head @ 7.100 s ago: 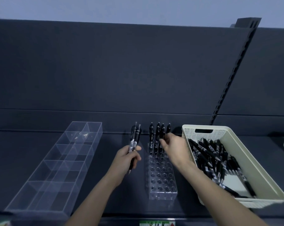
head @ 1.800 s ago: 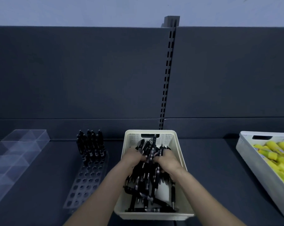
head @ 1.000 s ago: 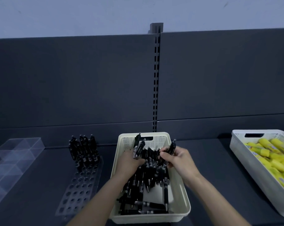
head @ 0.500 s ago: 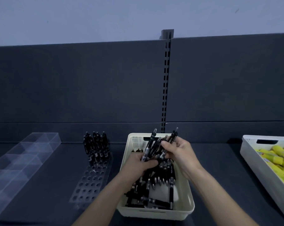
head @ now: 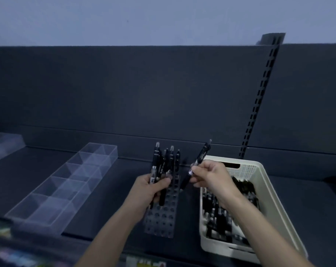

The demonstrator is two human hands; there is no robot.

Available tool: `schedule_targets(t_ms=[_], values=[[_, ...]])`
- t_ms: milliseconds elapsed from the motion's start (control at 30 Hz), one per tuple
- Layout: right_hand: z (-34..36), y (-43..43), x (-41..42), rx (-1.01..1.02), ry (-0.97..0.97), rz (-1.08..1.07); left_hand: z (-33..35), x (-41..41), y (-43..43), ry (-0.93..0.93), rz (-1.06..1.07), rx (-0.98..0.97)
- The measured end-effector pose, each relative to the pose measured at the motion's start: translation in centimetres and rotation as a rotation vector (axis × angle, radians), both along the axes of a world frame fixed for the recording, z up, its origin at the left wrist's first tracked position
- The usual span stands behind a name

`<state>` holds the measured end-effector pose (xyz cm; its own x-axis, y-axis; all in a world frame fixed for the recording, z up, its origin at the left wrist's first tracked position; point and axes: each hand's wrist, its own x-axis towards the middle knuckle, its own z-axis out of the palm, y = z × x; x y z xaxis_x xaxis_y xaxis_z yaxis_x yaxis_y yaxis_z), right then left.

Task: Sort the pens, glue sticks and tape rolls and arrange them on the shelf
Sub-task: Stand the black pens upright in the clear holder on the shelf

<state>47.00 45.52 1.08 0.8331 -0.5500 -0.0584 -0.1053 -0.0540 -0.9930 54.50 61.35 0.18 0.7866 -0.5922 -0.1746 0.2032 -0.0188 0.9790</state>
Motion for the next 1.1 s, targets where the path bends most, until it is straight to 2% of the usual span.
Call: schedule_targets(t_ms=[200,300,467,733,933,1100], values=[[-3.2,3.8,5.2,-0.457,0.19,-0.272,-2.6,6.5,6.1,-0.004,0.077,0.097],[-3.7,5.2,6.3,-0.558,0.231,-0.311,-3.2,8.2,6.8,-0.023,0.051,0.103],[-5.4,6.7,7.7,-0.739,0.439,-0.275,-3.6,9.1,6.4,-0.017,-0.009,0.099],[-5.6,6.9,8.1,-0.753,0.468,-0.275,-3.4,9.7,6.5,0.012,-0.039,0.101],[-5.7,7.2,7.9,-0.853,0.458,-0.194,-2.9,8.6,6.1,0.031,-0.031,0.077],[-5.6,6.7,7.4,-0.812,0.437,-0.188,-2.4,8.0,5.9,0.022,-0.019,0.031]])
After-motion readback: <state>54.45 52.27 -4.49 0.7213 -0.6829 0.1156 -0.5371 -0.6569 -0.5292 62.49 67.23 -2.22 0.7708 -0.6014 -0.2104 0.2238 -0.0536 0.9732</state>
